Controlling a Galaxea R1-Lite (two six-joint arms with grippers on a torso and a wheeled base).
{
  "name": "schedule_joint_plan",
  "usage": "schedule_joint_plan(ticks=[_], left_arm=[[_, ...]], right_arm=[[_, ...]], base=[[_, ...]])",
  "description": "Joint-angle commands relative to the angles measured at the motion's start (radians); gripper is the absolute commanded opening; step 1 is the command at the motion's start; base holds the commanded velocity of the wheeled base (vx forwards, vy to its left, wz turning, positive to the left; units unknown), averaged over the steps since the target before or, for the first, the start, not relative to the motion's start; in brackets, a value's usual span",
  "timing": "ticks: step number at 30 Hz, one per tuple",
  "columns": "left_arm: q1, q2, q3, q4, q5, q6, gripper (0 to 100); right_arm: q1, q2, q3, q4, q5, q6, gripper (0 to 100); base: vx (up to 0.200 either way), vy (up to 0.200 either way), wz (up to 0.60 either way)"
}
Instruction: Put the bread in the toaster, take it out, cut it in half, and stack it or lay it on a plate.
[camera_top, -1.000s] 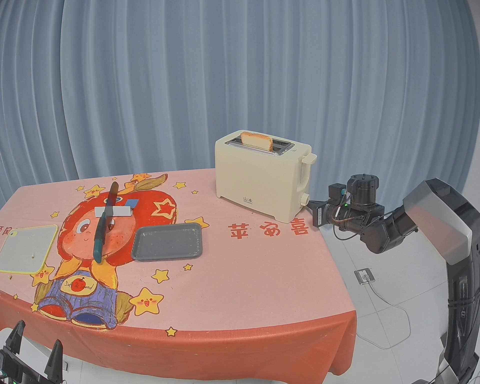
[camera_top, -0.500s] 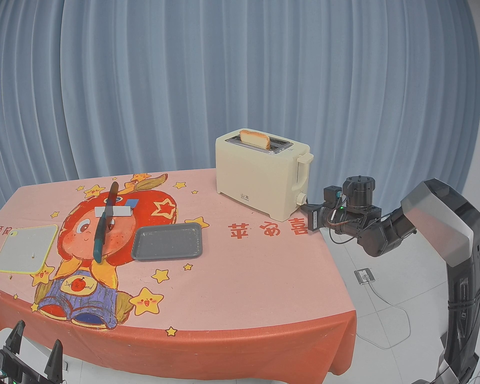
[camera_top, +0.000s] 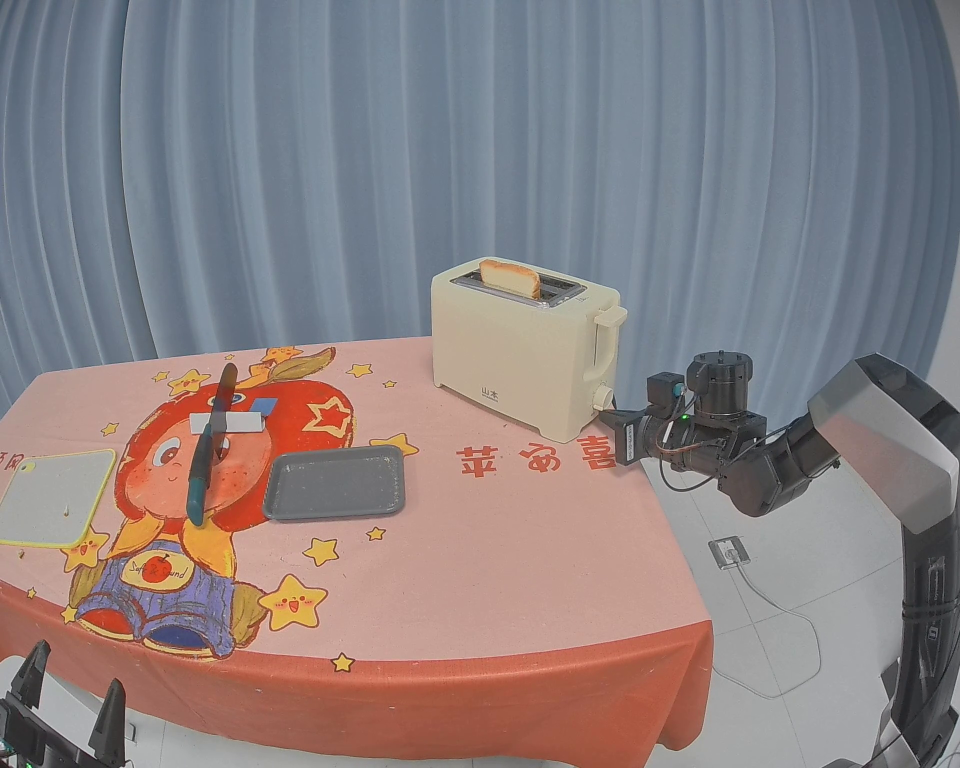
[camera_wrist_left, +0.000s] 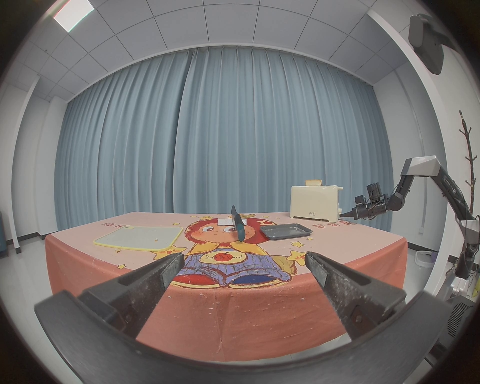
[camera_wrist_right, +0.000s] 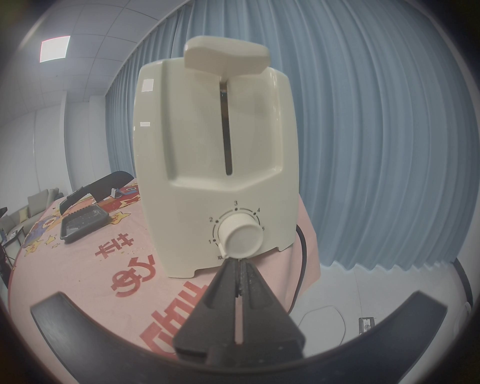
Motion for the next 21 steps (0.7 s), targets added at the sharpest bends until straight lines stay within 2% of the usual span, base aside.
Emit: schedule_joint_plan(ticks=[1, 21], left_arm=[[0.0, 0.001, 0.018, -0.001, 0.002, 0.0, 100], [0.0, 0.001, 0.018, -0.001, 0.0, 0.0, 100]], right_arm=[[0.005, -0.019, 0.003, 0.0, -0.002, -0.001, 0], [0.013, -0.032, 0.015, 0.0, -0.01, -0.001, 0]], base=[[0.0, 0.0, 0.0], [0.0, 0.0, 0.0]])
